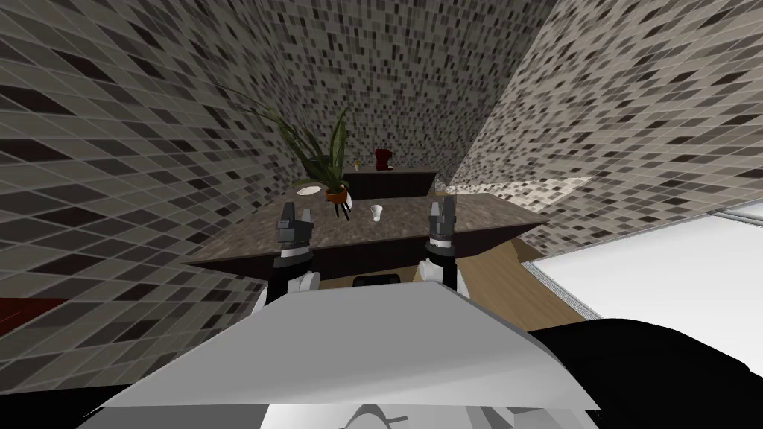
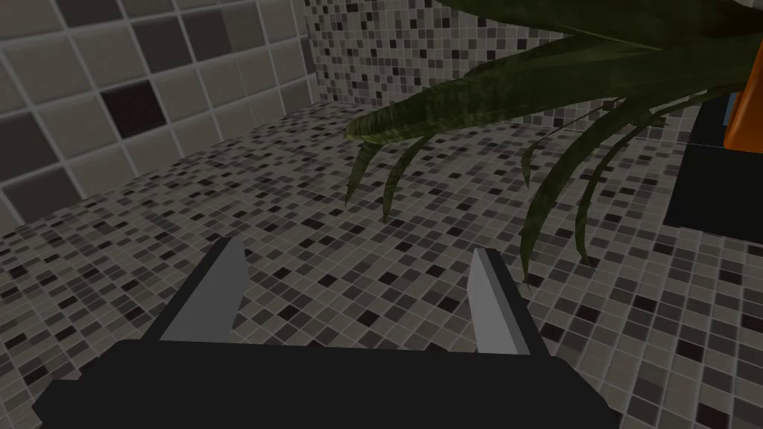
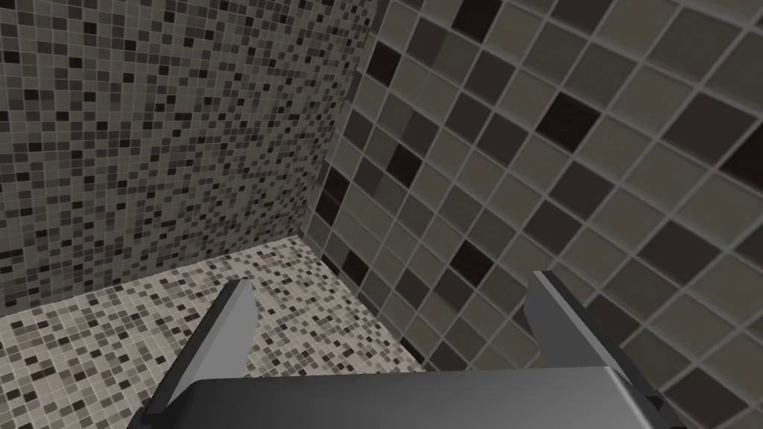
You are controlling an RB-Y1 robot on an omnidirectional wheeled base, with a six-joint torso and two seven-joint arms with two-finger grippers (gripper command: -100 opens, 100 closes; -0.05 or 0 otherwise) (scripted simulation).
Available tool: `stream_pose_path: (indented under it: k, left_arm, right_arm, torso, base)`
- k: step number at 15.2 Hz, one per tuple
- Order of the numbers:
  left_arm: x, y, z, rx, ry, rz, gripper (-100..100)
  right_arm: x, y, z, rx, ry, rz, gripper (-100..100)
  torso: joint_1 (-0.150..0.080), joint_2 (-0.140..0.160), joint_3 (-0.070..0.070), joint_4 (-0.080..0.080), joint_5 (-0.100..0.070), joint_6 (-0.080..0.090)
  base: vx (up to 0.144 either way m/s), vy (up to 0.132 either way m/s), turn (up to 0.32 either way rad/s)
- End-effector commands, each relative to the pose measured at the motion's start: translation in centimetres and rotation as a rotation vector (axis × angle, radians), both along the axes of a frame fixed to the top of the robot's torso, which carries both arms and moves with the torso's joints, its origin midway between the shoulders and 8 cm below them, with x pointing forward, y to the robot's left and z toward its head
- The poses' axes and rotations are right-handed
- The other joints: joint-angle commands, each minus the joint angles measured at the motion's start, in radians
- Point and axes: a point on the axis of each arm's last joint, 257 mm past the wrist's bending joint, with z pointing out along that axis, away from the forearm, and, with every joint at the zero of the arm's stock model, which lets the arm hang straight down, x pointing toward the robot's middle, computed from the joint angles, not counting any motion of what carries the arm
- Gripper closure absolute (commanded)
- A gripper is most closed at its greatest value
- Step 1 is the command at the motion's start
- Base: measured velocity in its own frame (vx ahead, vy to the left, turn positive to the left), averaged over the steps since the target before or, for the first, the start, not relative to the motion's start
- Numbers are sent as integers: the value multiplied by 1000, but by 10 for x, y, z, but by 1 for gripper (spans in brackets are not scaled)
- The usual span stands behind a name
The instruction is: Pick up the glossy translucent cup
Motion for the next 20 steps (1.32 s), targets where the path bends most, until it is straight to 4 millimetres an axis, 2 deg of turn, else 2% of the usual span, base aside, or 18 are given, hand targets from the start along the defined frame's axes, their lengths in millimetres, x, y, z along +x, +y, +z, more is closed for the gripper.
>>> stream_pose_path:
  k: [1, 2, 3, 4, 5, 6, 7, 8, 9, 10, 11, 13, 14, 15, 16, 18, 19, 20]
  left_arm:
    - [0, 0, 0, 0, 0, 0, 0]
    - [0, 0, 0, 0, 0, 0, 0]
    - [0, 0, 0, 0, 0, 0, 0]
    - [0, 0, 0, 0, 0, 0, 0]
    - [0, 0, 0, 0, 0, 0, 0]
    - [0, 0, 0, 0, 0, 0, 0]
    - [0, 0, 0, 0, 0, 0, 0]
    - [0, 0, 0, 0, 0, 0, 0]
    - [0, 0, 0, 0, 0, 0, 0]
    - [0, 0, 0, 0, 0, 0, 0]
    - [0, 0, 0, 0, 0, 0, 0]
    - [0, 0, 0, 0, 0, 0, 0]
    - [0, 0, 0, 0, 0, 0, 0]
    - [0, 0, 0, 0, 0, 0, 0]
    - [0, 0, 0, 0, 0, 0, 0]
    - [0, 0, 0, 0, 0, 0, 0]
    - [0, 0, 0, 0, 0, 0, 0]
    - [0, 0, 0, 0, 0, 0, 0]
  right_arm:
    - [3, 2, -9, -36, 28, 15, -100]
    - [3, 2, -9, -36, 28, 15, -100]
    - [6, 3, -18, -64, 55, 26, -100]
    - [6, 3, -18, -64, 55, 26, -100]
    - [9, 3, -30, -93, 89, 37, -100]
    - [9, 3, -30, -95, 90, 38, -100]
    - [12, 2, -44, -124, 130, 46, -100]
    - [12, 2, -44, -129, 131, 48, -100]
    - [15, -1, -61, -154, 176, 53, -100]
    - [15, 0, -61, -165, 178, 59, -100]
    - [18, -5, -79, -185, 228, 59, -100]
    - [18, -4, -80, -204, 231, 68, -100]
    - [19, -10, -100, -232, 287, 71, -100]
    - [19, -9, -100, -244, 289, 76, -100]
    - [20, -18, -122, -263, 348, 73, -100]
    - [20, -17, -123, -286, 352, 83, -100]
    - [19, -27, -146, -312, 415, 81, -100]
    - [19, -27, -146, -330, 418, 89, -100]
  torso:
    - [0, 0, 0, 0, 0, 0]
    - [0, 0, 0, 0, 0, 0]
    - [1, 0, 0, 0, 0, 0]
    - [1, 0, 0, 0, 0, 0]
    - [1, 0, 0, 0, 0, 0]
    - [2, 0, 0, 0, 0, 0]
    - [2, 0, 0, 0, 0, 0]
    - [2, 0, 0, 0, 0, 0]
    - [2, 0, 0, 0, 1, 0]
    - [3, 0, 0, 0, 1, 0]
    - [3, 0, 0, 0, 1, 0]
    - [4, 1, 0, 0, 1, 0]
    - [3, 0, 0, 0, 1, 0]
    - [3, 0, 0, 0, 1, 0]
    - [3, 0, 0, 0, 1, 0]
    - [4, 0, 0, 0, 1, 0]
    - [4, 0, 0, 0, 1, 0]
    - [4, 0, 0, 0, 1, 0]
  base:
    - [1, 12, 45]
    - [0, 18, 48]
    - [-2, 25, 59]
    - [-3, 25, 48]
    - [-4, 33, 78]
    - [-2, 35, 64]
    - [-2, 39, 78]
    - [-1, 40, 74]
    - [-4, 50, 108]
    - [-5, 52, 101]
    - [-8, 66, 134]
    - [-3, 47, 66]
    - [-1, 44, 222]
    - [-2, 53, 6]
    - [2, 74, 125]
    - [1, 59, 91]
    - [2, 54, 121]
    - [0, 60, 124]
